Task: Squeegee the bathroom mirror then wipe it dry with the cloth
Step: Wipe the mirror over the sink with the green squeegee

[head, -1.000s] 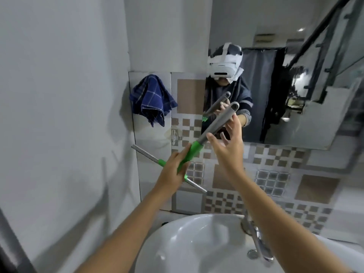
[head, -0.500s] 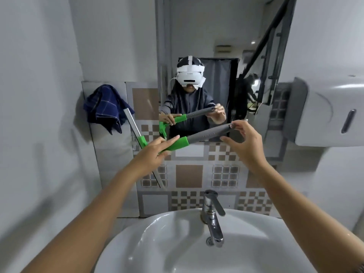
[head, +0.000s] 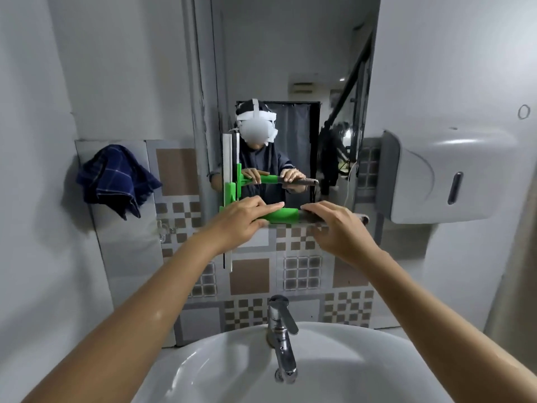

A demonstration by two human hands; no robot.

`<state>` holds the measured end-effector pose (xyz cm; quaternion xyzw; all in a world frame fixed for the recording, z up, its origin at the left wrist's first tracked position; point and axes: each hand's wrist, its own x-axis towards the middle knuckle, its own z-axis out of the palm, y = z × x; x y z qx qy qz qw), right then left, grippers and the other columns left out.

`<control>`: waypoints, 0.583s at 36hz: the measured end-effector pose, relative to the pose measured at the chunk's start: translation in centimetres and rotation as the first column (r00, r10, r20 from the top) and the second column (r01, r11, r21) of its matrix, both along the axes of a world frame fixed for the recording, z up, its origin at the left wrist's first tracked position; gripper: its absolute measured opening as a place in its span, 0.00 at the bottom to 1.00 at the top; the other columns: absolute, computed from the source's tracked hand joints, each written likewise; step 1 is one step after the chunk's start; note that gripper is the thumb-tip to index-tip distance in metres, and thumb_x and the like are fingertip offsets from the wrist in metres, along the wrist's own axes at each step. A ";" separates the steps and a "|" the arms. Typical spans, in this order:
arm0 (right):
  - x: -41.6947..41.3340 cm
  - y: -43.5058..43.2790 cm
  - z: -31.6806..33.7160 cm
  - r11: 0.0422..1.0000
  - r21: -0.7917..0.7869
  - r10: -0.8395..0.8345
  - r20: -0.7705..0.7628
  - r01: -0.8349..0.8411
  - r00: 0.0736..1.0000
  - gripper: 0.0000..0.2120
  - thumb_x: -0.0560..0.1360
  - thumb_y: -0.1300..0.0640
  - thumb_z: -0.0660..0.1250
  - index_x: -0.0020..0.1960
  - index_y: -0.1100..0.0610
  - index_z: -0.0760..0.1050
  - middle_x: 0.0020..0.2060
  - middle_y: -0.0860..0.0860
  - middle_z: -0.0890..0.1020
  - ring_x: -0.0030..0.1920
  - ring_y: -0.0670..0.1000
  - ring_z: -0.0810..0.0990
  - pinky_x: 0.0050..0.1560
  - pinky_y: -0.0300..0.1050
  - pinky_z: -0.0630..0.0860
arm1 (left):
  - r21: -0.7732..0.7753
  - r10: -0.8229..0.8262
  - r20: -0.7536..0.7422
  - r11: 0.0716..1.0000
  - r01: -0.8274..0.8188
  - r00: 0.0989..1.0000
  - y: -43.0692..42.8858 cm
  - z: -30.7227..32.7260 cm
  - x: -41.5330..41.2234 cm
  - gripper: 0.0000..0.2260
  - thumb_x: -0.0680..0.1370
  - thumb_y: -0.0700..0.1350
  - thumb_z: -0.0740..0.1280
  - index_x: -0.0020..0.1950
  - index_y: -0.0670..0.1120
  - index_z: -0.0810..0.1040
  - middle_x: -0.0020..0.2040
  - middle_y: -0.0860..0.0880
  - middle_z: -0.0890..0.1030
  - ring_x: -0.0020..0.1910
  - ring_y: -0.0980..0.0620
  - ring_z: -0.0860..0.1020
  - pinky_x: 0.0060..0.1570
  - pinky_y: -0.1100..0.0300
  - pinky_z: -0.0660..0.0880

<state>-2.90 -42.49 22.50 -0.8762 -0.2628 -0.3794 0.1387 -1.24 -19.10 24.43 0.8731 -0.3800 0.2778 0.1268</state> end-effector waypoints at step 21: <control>5.4 -0.4 13.8 0.997 0.003 -0.070 0.350 0.074 0.934 0.19 0.74 0.49 0.59 0.64 0.49 0.73 0.47 0.49 0.80 0.48 0.54 0.77 0.46 0.47 0.60 | -0.636 0.397 0.400 0.769 -0.062 0.826 1.3 9.9 6.1 0.18 0.81 0.46 0.57 0.69 0.42 0.67 0.70 0.41 0.67 0.70 0.47 0.64 0.68 0.55 0.61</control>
